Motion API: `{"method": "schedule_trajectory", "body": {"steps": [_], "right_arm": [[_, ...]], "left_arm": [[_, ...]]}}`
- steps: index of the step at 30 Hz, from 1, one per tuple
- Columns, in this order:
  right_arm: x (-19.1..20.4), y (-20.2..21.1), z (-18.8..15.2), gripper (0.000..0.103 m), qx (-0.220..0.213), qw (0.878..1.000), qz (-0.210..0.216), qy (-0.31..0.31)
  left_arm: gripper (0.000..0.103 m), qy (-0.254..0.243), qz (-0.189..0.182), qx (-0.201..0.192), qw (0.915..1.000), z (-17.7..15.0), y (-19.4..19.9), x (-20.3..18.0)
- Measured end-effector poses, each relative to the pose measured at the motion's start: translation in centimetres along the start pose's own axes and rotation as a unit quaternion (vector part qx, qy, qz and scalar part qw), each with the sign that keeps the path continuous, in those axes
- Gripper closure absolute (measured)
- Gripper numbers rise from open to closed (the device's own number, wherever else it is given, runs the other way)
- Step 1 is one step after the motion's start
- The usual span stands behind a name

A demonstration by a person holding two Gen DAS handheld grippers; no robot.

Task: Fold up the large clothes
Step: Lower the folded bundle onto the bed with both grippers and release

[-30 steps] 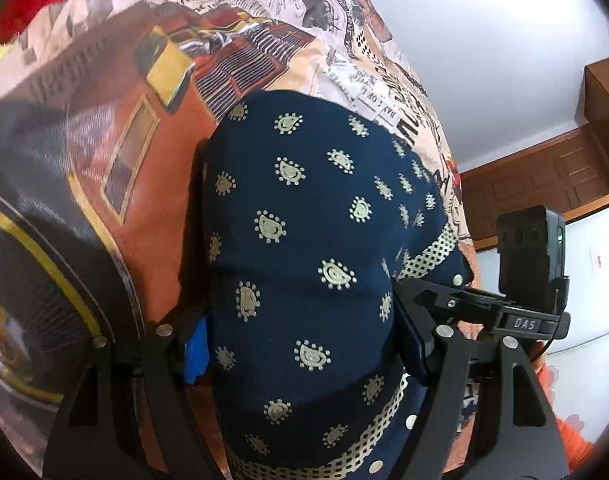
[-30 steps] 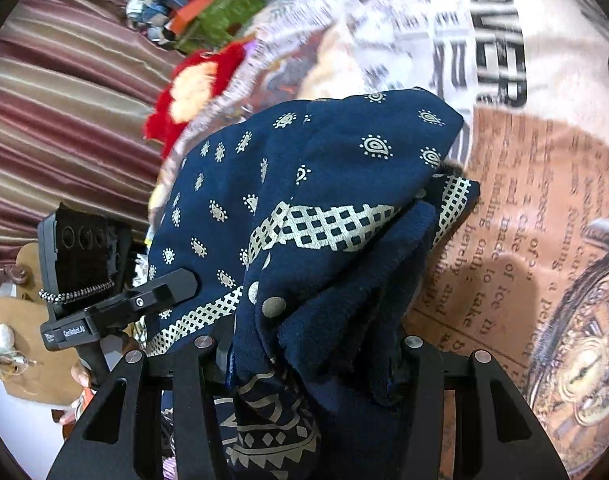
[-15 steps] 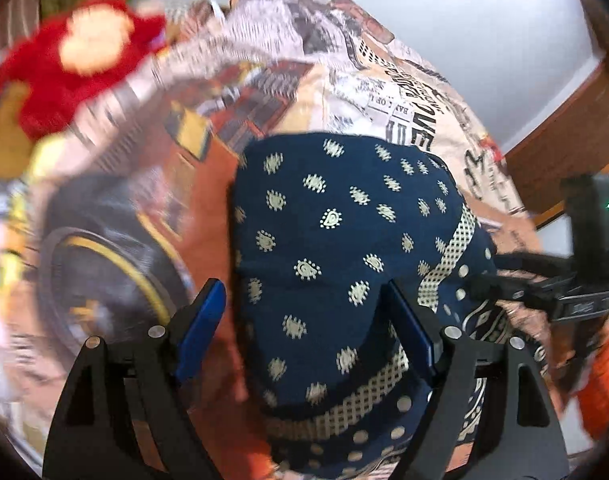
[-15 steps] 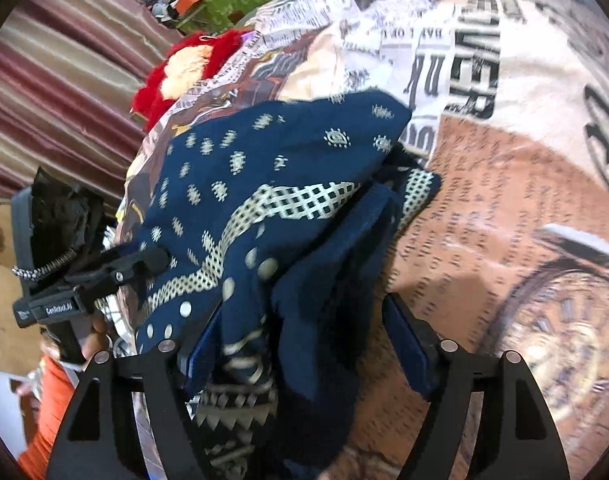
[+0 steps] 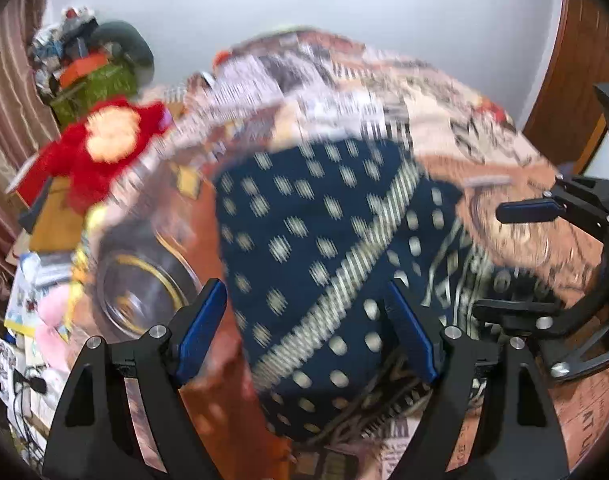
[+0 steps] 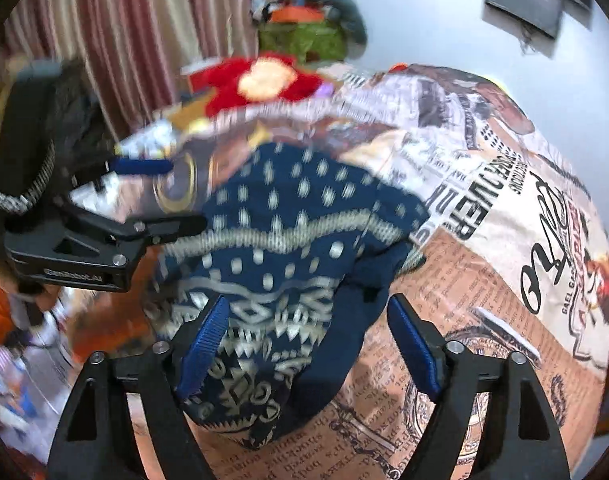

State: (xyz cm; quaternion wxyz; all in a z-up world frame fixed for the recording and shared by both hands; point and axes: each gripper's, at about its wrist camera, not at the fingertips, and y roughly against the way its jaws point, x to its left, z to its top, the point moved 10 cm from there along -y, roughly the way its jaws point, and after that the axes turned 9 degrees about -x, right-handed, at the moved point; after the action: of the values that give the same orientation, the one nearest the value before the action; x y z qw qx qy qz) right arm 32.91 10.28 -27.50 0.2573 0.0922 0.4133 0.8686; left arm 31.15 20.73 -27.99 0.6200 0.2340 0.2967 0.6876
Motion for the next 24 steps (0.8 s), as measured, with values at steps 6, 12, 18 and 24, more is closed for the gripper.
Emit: {"method": "schedule_trajectory", "body": {"steps": [6, 12, 18, 24], "right_arm": [[-1.0, -1.4, -4.6, 0.019, 0.066, 0.997, 0.026, -0.030], [-3.4, 0.0, -5.3, 0.013, 0.083, 0.990, 0.054, -0.099], [-4.7, 2.5, -0.6, 0.013, 0.013, 0.992, 0.042, -0.117], [-5.8, 0.8, 4.5, 0.012, -0.036, 0.989, 0.016, -0.144]], "left_arm": [[0.018, -0.040, -0.019, 0.039, 0.9983, -4.1, -0.3, -2.2], [0.017, -0.056, -0.023, 0.049, 0.9970, -5.2, 1.5, -1.8], [0.017, -0.017, 0.012, 0.002, 0.9998, -1.0, 3.1, 1.4], [0.017, 0.038, 0.052, -0.022, 0.9977, 2.7, 0.8, 4.1]]}}
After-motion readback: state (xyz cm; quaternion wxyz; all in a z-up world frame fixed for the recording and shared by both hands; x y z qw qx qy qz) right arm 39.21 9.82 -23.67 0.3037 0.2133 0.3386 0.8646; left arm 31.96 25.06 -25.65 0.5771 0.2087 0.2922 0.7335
